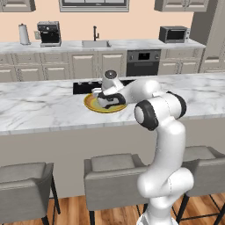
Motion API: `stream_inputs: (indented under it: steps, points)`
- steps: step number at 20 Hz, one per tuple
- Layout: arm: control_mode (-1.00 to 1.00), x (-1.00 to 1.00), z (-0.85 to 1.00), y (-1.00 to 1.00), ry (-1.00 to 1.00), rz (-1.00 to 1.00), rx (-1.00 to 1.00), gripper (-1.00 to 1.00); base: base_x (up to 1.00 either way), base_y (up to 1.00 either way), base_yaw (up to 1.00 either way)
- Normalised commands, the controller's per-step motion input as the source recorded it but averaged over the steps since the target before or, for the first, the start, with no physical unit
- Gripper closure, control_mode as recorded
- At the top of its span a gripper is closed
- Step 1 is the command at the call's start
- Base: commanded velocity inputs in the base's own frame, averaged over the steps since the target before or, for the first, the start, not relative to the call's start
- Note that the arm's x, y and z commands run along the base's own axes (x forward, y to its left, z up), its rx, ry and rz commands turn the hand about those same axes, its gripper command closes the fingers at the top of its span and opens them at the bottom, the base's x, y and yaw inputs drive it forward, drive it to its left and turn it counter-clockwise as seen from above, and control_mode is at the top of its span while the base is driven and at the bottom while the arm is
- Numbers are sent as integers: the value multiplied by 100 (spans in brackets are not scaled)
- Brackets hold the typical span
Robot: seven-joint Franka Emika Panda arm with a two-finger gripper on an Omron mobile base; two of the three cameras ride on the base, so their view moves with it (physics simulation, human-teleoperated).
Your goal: Take the cheese, chicken drumstick, and squash from the fridge and place them on the plate on the dining counter to create an appetizer plate.
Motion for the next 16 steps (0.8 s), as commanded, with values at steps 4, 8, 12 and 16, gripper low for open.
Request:
stream_inputs:
  steps: [4,8,12,16]
  points:
    - [-100,11,-7,0,0,0,0,-100,0,0,0]
    - [-100,-10,0,-1,0,-1,0,-100,0,0,0]
    - [-100,-40,29,-11,0,-7,0,-100,0,0,0]
    - [-100,-87,96,-15,-7,-11,0,-100,0,0,0]
